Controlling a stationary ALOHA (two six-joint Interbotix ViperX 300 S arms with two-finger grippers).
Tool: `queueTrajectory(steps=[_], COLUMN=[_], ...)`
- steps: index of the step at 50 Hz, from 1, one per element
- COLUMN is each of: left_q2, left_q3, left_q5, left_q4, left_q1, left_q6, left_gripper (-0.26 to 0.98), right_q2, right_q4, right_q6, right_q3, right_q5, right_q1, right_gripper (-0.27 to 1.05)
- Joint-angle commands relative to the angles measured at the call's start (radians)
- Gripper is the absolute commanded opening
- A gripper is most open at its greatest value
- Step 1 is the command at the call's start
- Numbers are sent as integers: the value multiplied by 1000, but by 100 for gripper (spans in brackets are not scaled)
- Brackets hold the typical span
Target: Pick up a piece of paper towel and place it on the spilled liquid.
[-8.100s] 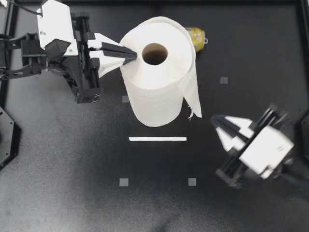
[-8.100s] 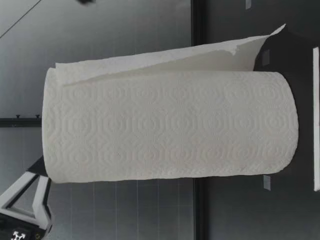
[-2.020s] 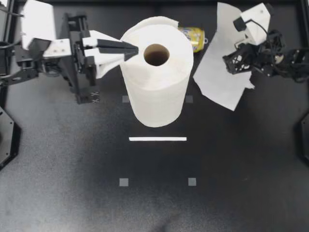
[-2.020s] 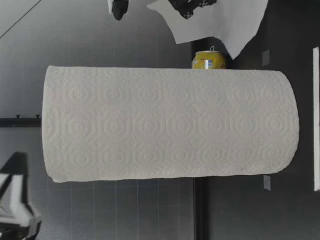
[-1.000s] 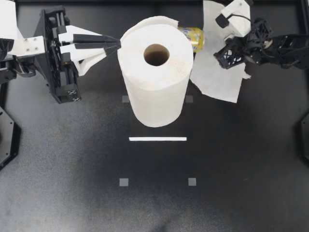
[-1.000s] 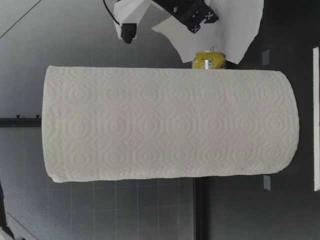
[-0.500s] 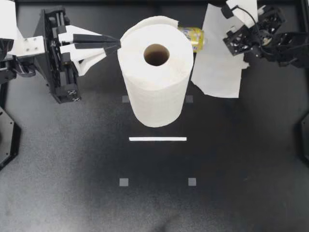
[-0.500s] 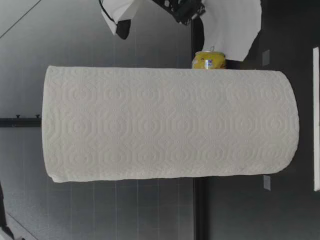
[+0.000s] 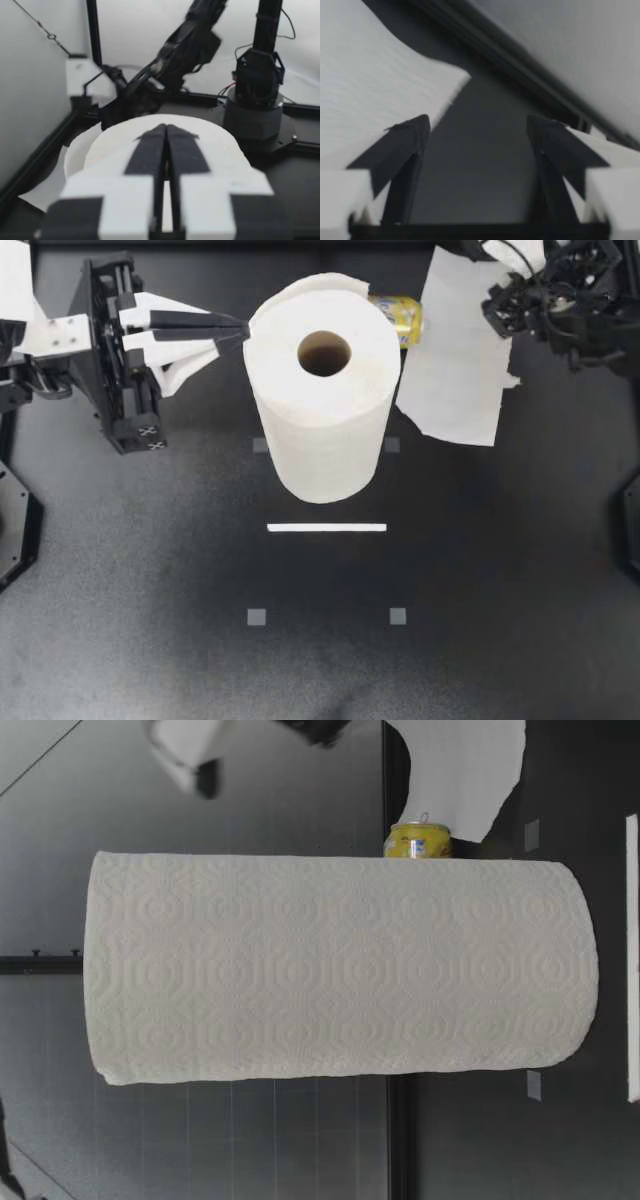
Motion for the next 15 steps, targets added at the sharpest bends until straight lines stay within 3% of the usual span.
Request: queueTrajectory(steps=[1,15], left_q2=[-18,-40], left_q3=[-20,-15], left_q5=[-11,11], left_q4=[3,5], left_q1=[-3,-18], left_q6=[2,2], left_gripper=[4,4], right_q2=[-92,-256], right_q4=[14,132], right_q6=[-5,-26], right_q3=[-20,-25], right_q5=[5,17], right_q1=[60,285], right_gripper=[74,69])
